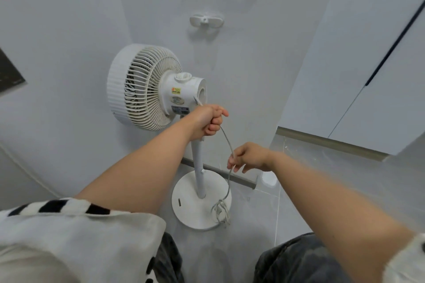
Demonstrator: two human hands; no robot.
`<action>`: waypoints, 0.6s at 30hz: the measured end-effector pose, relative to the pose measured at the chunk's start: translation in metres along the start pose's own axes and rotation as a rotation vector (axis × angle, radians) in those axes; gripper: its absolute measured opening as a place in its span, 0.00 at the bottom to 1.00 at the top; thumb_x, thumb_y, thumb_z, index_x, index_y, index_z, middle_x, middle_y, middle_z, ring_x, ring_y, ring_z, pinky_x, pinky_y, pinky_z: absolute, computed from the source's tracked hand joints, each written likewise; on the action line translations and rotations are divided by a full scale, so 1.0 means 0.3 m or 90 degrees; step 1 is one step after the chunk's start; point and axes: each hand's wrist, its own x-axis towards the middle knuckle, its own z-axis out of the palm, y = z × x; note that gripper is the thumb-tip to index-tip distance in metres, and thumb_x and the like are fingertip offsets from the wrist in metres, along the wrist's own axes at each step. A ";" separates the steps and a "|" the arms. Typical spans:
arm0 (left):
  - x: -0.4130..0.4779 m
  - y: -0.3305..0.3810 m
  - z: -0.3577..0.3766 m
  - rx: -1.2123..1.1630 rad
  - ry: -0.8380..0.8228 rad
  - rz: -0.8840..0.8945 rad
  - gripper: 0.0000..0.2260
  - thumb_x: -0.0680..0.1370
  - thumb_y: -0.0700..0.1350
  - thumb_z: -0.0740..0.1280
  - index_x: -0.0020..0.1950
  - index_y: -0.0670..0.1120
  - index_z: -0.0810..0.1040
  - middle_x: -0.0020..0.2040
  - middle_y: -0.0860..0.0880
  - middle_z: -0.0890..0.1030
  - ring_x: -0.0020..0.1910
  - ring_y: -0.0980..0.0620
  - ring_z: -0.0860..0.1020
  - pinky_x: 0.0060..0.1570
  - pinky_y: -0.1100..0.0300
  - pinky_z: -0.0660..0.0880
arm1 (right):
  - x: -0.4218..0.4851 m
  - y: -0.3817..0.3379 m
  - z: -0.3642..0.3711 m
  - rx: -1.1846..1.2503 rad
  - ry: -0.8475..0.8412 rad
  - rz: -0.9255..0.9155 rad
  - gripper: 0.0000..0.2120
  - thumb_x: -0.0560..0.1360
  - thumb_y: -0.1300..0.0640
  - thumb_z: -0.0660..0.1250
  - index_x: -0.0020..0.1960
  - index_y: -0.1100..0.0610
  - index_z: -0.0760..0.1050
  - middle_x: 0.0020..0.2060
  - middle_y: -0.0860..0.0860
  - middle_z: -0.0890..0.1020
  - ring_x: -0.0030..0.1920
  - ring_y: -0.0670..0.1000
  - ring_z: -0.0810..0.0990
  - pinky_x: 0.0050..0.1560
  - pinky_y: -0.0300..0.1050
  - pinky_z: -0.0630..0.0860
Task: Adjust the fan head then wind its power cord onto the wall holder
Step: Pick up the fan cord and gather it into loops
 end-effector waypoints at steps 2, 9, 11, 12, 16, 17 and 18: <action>-0.028 0.009 0.012 -0.022 0.027 0.028 0.10 0.81 0.38 0.52 0.45 0.44 0.71 0.27 0.50 0.66 0.18 0.58 0.63 0.19 0.68 0.58 | -0.031 0.006 -0.005 0.037 0.051 -0.026 0.12 0.78 0.66 0.61 0.37 0.61 0.76 0.37 0.52 0.82 0.33 0.45 0.79 0.36 0.37 0.74; -0.121 -0.020 0.012 -0.090 0.095 0.021 0.06 0.79 0.47 0.62 0.54 0.47 0.73 0.44 0.48 0.79 0.33 0.54 0.78 0.29 0.65 0.73 | -0.154 -0.071 -0.086 0.191 0.174 -0.095 0.12 0.79 0.66 0.59 0.39 0.61 0.75 0.25 0.48 0.82 0.23 0.42 0.78 0.28 0.33 0.75; -0.151 -0.037 0.015 -0.045 0.079 0.019 0.08 0.79 0.48 0.62 0.55 0.47 0.75 0.47 0.48 0.79 0.42 0.51 0.79 0.39 0.61 0.75 | -0.194 -0.116 -0.111 0.245 0.199 -0.132 0.12 0.79 0.66 0.58 0.39 0.61 0.74 0.24 0.49 0.82 0.23 0.43 0.77 0.27 0.33 0.75; -0.164 -0.048 0.019 -0.023 0.063 0.021 0.09 0.79 0.47 0.61 0.58 0.47 0.75 0.50 0.48 0.80 0.46 0.51 0.79 0.42 0.60 0.75 | -0.215 -0.139 -0.123 0.271 0.204 -0.150 0.12 0.80 0.66 0.58 0.40 0.61 0.74 0.25 0.49 0.82 0.23 0.43 0.78 0.28 0.34 0.76; -0.199 -0.099 0.053 0.156 -0.035 0.002 0.16 0.79 0.37 0.59 0.64 0.49 0.73 0.59 0.52 0.78 0.62 0.53 0.72 0.57 0.57 0.70 | -0.289 -0.220 -0.170 0.346 0.223 -0.185 0.11 0.80 0.65 0.57 0.41 0.62 0.74 0.31 0.53 0.81 0.24 0.44 0.77 0.29 0.36 0.77; -0.207 -0.107 0.068 0.205 -0.067 -0.009 0.19 0.78 0.35 0.58 0.66 0.50 0.72 0.61 0.52 0.76 0.64 0.53 0.70 0.61 0.57 0.67 | -0.306 -0.238 -0.177 0.359 0.232 -0.191 0.11 0.80 0.65 0.56 0.42 0.62 0.74 0.32 0.54 0.81 0.24 0.44 0.77 0.29 0.35 0.77; -0.216 -0.114 0.085 0.248 -0.093 -0.019 0.21 0.77 0.33 0.58 0.67 0.51 0.71 0.63 0.52 0.74 0.64 0.53 0.69 0.63 0.56 0.64 | -0.322 -0.252 -0.185 0.374 0.241 -0.198 0.11 0.81 0.65 0.56 0.42 0.62 0.74 0.31 0.54 0.81 0.24 0.44 0.77 0.29 0.35 0.77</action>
